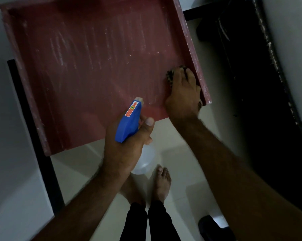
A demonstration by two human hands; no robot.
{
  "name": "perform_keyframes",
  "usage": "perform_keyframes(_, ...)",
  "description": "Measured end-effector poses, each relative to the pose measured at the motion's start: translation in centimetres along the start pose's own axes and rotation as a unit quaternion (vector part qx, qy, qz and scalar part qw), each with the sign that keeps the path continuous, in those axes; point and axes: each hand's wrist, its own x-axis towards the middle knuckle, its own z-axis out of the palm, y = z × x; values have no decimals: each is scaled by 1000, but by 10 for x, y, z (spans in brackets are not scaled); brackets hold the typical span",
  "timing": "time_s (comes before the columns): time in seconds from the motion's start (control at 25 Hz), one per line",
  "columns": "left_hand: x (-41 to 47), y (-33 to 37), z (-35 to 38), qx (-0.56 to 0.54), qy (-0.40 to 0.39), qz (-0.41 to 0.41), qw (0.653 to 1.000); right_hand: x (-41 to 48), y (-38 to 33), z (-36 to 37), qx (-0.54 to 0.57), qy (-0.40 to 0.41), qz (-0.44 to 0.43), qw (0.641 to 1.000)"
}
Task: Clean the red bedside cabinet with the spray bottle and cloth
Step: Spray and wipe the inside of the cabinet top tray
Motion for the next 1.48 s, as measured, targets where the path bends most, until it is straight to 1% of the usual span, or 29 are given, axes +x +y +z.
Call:
perform_keyframes(0.08,1,0,0,0,-5,-3,1000,5,-1,0,-3,-1,9,1000)
perform_keyframes(0.28,5,0,-3,11,-7,0,1000,-25,14,7,-18,-24,24,999)
perform_keyframes(0.48,5,4,-3,1,1,-5,1000,14,-1,-1,37,-16,11,999)
perform_keyframes(0.56,6,4,-2,-2,6,-12,1000,8,3,2,40,-21,-4,999)
perform_keyframes(0.68,8,6,-2,2,8,-14,1000,-29,21,9,20,-23,-56,998)
perform_keyframes(0.72,9,6,-3,2,10,-11,1000,-37,26,11,25,-25,-61,997)
perform_keyframes(0.92,13,6,2,20,16,-12,1000,-1,13,3,47,-18,-74,996)
perform_keyframes(1.04,16,5,3,54,9,-39,998,-4,17,0,44,-37,-56,997)
perform_keyframes(1.16,17,1,1,80,-7,-63,995,-34,33,2,40,-18,-12,999)
perform_keyframes(1.28,15,-2,-2,99,-9,-104,990,-42,35,8,46,-10,23,999)
perform_keyframes(1.4,13,-1,-2,117,-20,-135,984,-40,33,12,50,3,22,998)
perform_keyframes(1.48,14,0,-2,127,-24,-132,983,-42,35,14,53,6,20,998)
